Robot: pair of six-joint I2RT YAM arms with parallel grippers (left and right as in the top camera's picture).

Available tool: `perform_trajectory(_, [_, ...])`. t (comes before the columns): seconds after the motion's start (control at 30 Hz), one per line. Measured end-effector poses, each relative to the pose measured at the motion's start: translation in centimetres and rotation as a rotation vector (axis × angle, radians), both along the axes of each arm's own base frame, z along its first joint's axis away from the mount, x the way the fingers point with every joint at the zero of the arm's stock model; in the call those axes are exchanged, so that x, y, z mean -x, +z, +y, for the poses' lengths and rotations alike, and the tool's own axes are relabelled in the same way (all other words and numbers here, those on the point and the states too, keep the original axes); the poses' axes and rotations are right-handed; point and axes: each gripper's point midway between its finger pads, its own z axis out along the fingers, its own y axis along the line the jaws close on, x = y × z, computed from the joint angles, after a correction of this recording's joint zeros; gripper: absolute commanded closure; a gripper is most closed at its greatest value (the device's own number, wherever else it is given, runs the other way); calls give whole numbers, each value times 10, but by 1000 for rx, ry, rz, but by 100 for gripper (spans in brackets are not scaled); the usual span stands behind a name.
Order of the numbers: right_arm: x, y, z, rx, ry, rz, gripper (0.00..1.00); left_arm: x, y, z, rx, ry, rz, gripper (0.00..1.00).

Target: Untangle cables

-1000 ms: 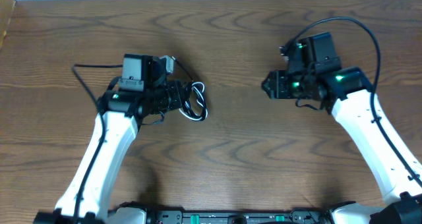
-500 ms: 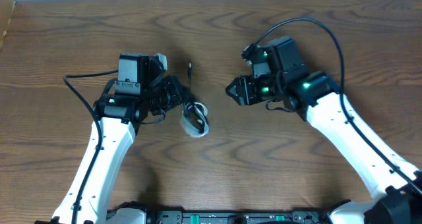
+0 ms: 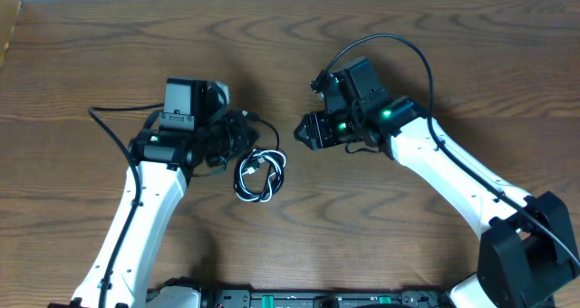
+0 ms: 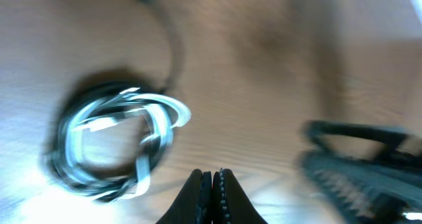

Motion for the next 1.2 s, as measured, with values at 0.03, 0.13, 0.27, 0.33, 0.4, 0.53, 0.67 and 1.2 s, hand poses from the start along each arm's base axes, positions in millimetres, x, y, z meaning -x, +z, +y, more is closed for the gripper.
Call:
perform_trajectory(0.03, [-2, -2, -2, 9, -19, 4, 46, 3, -7, 7, -38, 17, 26, 83])
perform_trajectory(0.13, [-6, -5, -6, 30, -59, 7, 45, 7, -32, 20, -142, 11, 94, 71])
perform_trajectory(0.27, [-7, -7, -9, 44, -79, 11, 45, 16, -76, 30, -235, -56, 231, 70])
perform_trajectory(0.33, [-6, -8, -10, 50, -83, 19, 45, 21, -92, 35, -277, -76, 288, 70])
perform_trajectory(0.4, [-5, -9, -11, 54, -84, 24, 44, 26, -105, 41, -315, -91, 335, 70])
perform_trajectory(0.53, [-4, -11, -13, 61, -85, 30, 44, 31, -119, 50, -375, -119, 377, 70])
perform_trajectory(0.67, [-5, -11, -13, 66, -88, 28, 44, 28, -130, 55, -413, -139, 384, 70])
perform_trajectory(1.2, [-5, -12, -15, 72, -90, 25, 44, 27, -157, 45, -368, -229, 295, 75])
